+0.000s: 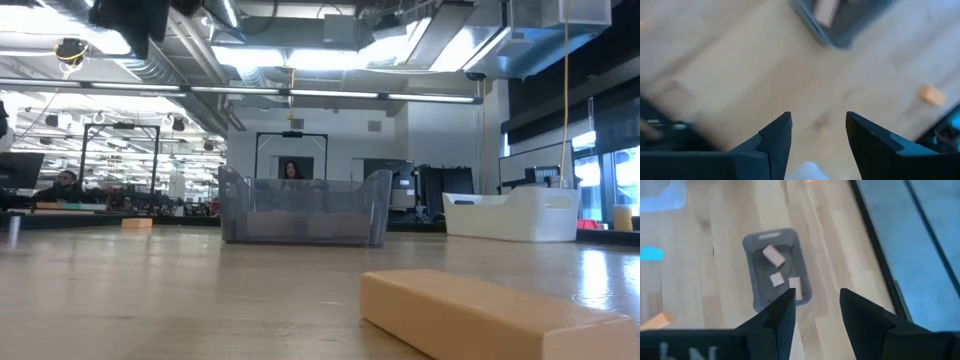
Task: Sort & place blocks by color
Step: Put the blue block into the white bin
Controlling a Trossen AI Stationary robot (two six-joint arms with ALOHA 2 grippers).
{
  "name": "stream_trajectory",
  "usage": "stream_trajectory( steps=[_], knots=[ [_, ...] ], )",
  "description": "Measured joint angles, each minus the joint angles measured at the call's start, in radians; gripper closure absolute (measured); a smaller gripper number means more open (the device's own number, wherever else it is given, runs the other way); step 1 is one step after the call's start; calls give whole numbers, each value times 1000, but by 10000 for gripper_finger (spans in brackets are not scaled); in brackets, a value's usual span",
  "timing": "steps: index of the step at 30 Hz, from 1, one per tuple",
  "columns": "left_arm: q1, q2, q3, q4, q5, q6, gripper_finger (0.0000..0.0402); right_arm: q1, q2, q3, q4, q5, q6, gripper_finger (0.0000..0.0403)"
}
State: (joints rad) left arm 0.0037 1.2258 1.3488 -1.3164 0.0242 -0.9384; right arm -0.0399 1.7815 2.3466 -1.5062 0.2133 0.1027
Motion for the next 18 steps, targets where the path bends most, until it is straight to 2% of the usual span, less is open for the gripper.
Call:
stream_trajectory(
  steps=[5,9,12,16,18],
  knots=[
    [-80,13,-127,177,99,-30,223,0,-75,-1,3,4,29,248],
    [-150,13,-205,270,136,-97,223,0,-113,-1,3,4,53,248],
    [-219,17,-263,304,136,-197,223,0,-133,-2,1,4,50,248],
    [-336,15,-334,442,129,-356,223,0,-149,-2,-1,5,30,248],
    [-397,16,-369,562,108,-453,223,0,-149,-2,-5,6,-3,248]
  ],
)
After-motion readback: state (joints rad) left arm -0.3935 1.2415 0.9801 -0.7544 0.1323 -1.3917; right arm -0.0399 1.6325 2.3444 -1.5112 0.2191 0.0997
